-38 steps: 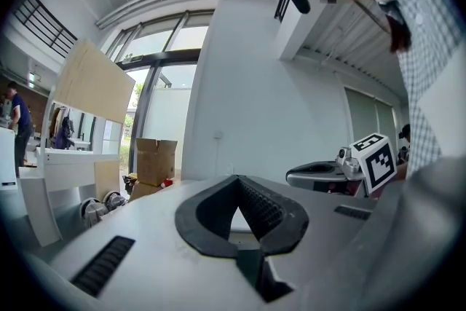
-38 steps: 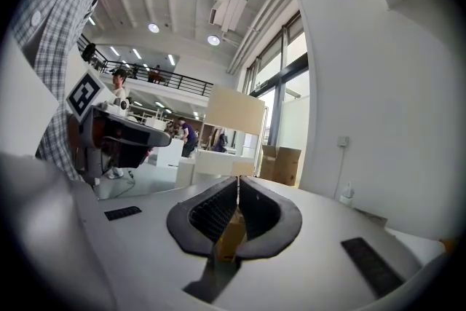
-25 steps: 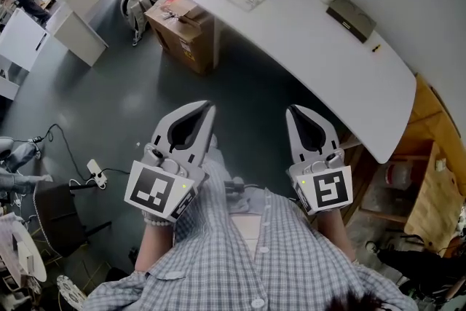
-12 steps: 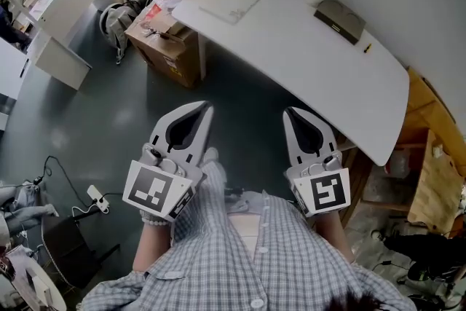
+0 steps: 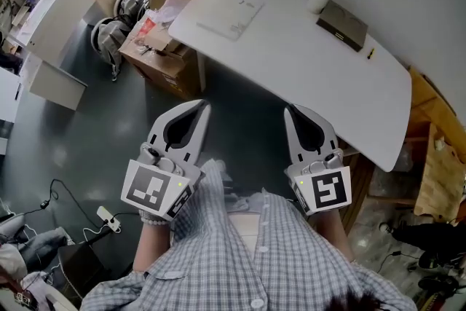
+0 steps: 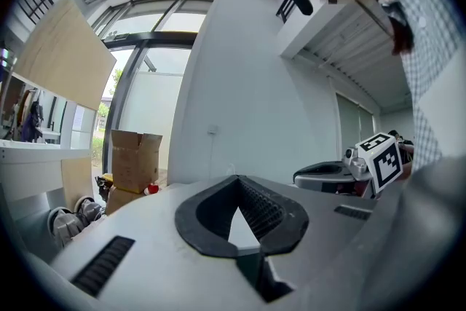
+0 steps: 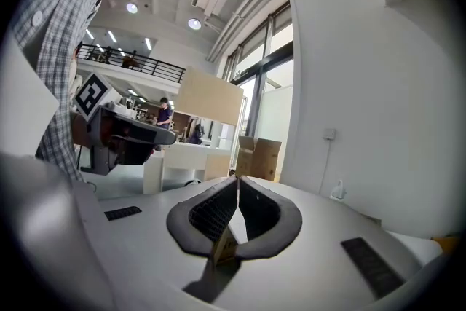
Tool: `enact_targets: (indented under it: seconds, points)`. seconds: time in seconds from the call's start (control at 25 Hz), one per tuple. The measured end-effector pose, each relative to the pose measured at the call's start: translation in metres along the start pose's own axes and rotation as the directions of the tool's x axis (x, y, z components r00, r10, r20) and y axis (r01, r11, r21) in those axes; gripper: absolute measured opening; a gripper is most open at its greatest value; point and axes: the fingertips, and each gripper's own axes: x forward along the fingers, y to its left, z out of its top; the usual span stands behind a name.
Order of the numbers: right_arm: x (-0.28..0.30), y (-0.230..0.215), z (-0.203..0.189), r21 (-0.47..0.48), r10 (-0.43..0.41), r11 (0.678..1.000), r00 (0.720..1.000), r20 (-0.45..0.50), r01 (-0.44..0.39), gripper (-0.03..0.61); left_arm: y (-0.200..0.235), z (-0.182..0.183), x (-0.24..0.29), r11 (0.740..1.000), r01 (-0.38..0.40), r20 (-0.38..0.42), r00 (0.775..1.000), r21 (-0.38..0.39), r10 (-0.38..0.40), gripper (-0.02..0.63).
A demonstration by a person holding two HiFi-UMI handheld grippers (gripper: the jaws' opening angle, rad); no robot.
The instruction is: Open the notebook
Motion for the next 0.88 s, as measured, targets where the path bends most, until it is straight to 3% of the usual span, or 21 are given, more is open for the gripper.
enact_targets:
  seconds: [0.48, 0.88]
  points:
    - [0.069, -0.004, 0.006, -0.004, -0.1, 0.995, 0.995, -0.019, 0.1, 0.023, 0.072, 0.0, 0.033, 0.997, 0.08, -0.015, 0.997, -0.003, -0.08, 0.006]
    - [0.094, -0.008, -0.008, 0.001, -0.118, 0.993, 0.99, -0.08, 0.118, 0.023, 0.098, -0.01, 0.056, 0.994, 0.107, -0.031, 0.994, -0.036, -0.109, 0.006]
